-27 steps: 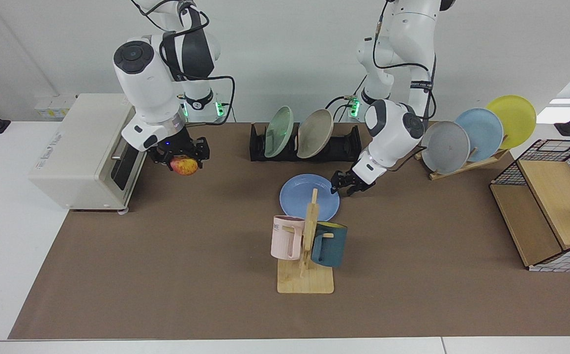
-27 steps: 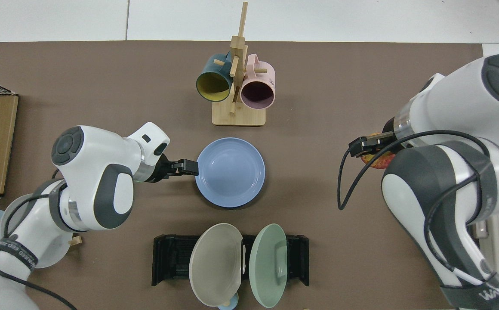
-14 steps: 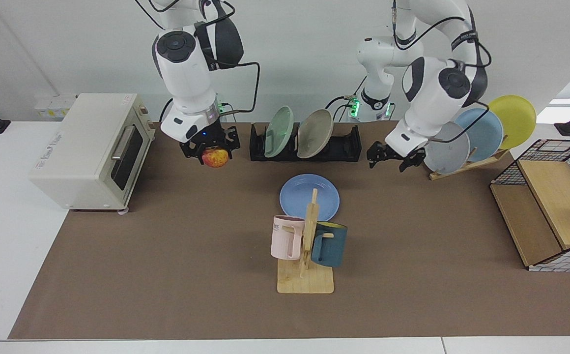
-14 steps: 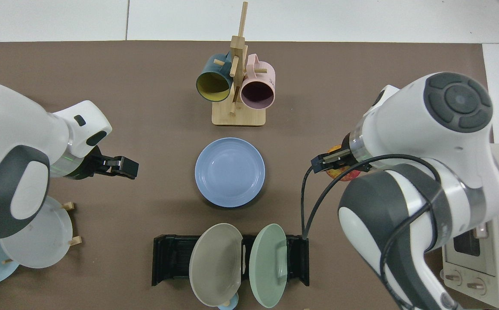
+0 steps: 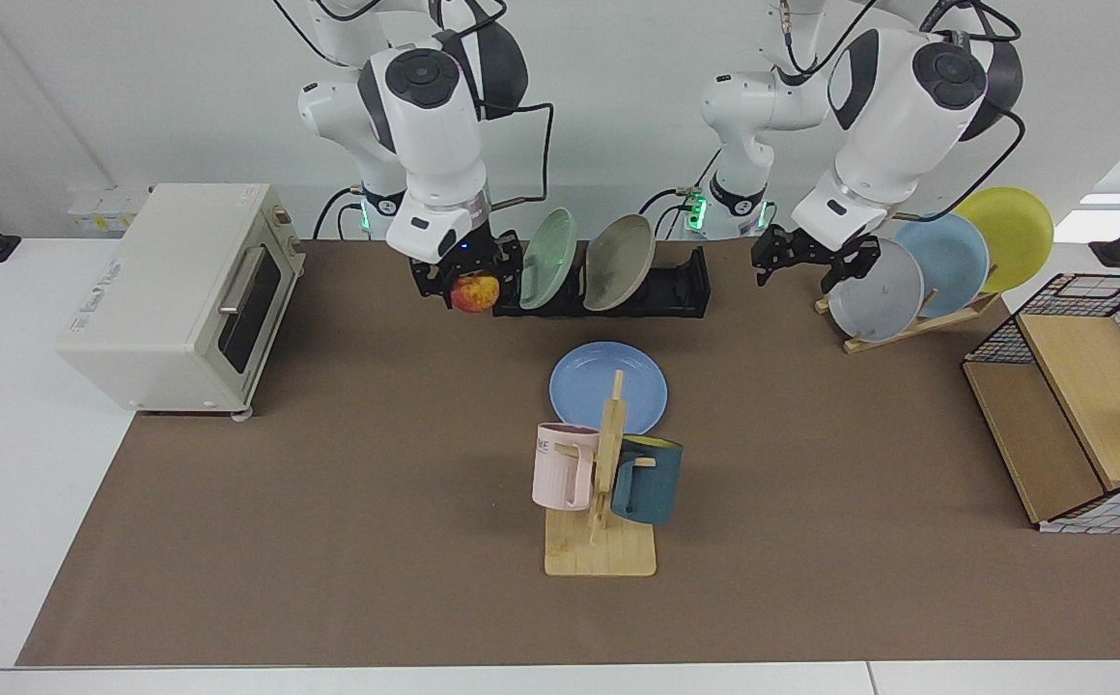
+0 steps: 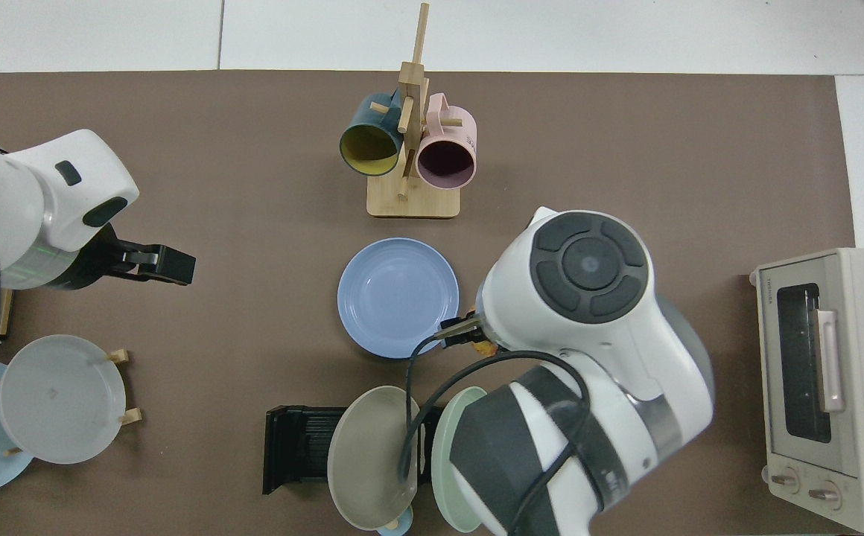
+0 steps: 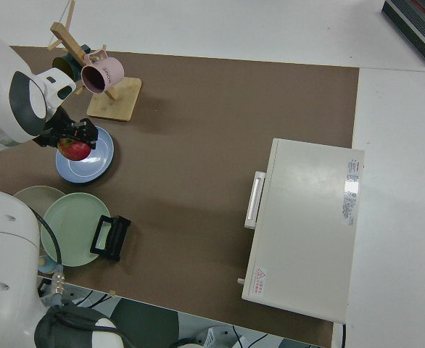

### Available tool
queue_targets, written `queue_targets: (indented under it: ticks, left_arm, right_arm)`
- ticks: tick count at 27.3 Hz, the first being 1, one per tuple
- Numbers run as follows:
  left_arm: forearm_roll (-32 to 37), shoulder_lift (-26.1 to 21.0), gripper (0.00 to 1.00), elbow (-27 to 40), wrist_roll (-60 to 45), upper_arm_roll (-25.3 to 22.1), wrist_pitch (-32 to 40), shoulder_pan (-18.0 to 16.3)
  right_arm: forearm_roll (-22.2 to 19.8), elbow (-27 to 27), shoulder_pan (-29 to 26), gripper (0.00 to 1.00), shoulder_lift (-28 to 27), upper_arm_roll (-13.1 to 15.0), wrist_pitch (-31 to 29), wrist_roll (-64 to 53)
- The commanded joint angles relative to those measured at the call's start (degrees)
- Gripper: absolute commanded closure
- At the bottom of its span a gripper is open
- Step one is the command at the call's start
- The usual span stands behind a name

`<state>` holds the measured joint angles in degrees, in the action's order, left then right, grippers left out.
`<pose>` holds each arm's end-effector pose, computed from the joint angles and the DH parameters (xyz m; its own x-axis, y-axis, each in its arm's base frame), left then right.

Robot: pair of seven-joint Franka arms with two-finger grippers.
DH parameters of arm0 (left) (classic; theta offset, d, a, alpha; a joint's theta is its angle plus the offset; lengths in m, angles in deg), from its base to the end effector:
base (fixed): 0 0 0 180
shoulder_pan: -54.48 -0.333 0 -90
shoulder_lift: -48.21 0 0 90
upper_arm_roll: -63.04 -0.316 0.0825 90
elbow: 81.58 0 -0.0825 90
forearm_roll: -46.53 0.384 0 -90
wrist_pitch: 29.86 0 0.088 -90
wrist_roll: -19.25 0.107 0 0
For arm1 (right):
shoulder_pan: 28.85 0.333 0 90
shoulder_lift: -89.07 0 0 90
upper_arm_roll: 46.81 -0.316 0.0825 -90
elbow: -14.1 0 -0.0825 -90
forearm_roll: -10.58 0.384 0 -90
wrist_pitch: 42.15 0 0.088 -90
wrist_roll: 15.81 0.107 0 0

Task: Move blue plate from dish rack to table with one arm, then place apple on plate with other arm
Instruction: 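Release the plate and withdraw the left gripper while the right gripper carries the apple, then lower the apple onto the blue plate with the right gripper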

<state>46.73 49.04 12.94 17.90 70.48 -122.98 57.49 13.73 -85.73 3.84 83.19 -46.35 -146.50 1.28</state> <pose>0.5442 -0.1005 0.5998 0.9873 -0.1583 -0.0099 -0.1584 -0.9874 -0.0056 0.4982 0.3196 0.5054 0.9680 0.2480 -0.0383 0.2464 -0.9682 -0.0427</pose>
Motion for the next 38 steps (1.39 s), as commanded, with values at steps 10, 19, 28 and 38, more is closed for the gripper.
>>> queue_targets:
  ticks: [10,19,28,38]
  left_arm:
    - [0.85,-1.09,0.00,-4.34,0.74,-0.15,3.38,-0.11]
    - [0.76,0.31,0.00,-4.34,0.22,-0.24,4.79,-0.29]
    - [0.76,0.31,0.00,-4.43,0.21,-0.24,4.61,-0.99]
    - [0.76,0.40,0.00,-4.43,0.21,-0.15,4.61,-0.99]
  right_arm:
    - [0.63,9.56,6.77,1.00,-12.04,0.33,-3.31,14.80]
    - [0.54,10.62,7.74,1.00,-18.38,0.41,-9.99,19.11]
    - [0.98,10.27,7.56,1.00,-20.66,0.33,-11.75,19.38]
    - [1.07,9.48,7.39,1.00,-24.00,0.33,-16.49,21.93]
